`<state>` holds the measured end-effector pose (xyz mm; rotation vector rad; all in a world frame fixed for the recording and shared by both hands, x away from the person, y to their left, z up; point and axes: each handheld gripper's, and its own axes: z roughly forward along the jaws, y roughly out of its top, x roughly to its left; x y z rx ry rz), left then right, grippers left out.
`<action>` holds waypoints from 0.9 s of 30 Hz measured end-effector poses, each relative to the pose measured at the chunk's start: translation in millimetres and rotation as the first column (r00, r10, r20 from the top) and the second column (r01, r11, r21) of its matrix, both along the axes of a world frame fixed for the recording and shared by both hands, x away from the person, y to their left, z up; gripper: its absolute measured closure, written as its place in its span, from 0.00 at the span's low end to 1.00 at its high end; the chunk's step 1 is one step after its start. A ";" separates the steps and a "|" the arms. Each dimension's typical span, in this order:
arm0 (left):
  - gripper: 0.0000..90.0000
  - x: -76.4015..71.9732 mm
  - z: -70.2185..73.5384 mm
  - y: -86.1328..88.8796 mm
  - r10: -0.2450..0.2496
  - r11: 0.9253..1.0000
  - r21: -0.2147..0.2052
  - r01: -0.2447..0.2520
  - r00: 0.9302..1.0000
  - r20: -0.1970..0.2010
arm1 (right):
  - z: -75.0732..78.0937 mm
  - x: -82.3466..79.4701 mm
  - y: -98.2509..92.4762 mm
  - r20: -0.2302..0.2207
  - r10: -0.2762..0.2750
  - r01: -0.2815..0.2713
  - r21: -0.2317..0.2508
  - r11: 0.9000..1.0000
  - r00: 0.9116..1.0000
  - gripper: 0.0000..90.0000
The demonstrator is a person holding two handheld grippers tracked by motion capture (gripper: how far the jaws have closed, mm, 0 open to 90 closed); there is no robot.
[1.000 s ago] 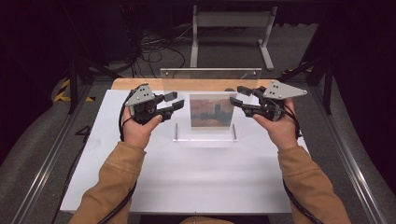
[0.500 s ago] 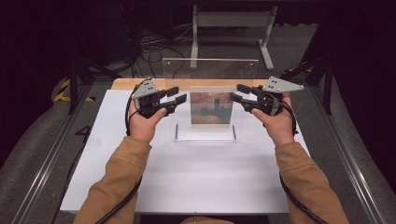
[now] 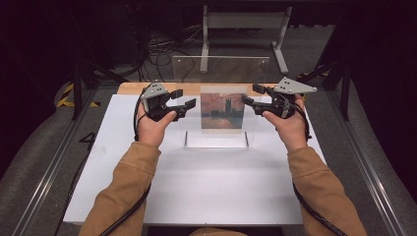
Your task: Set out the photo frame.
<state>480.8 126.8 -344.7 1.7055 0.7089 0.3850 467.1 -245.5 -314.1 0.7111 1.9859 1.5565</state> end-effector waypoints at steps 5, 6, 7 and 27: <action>0.29 -1.1 -1.8 4.3 0.001 1.000 -0.009 -0.001 1.000 -0.011 | 0.9 -0.4 -1.6 0.002 -0.017 0.017 0.003 1.000 1.000 0.30; 0.29 -2.0 -1.3 4.9 -0.007 1.000 -0.010 0.006 1.000 -0.013 | 1.3 -1.0 -2.2 0.004 -0.019 0.019 0.004 1.000 1.000 0.30; 0.29 -2.9 -0.9 5.1 -0.006 1.000 -0.010 0.006 1.000 -0.013 | 1.9 -2.0 -3.1 0.003 -0.018 0.018 0.009 1.000 1.000 0.29; 0.14 -74.5 9.0 55.6 0.026 0.991 0.132 -0.023 0.999 -0.019 | 13.4 -63.5 -46.2 -0.026 -0.008 0.005 -0.089 0.996 1.000 0.19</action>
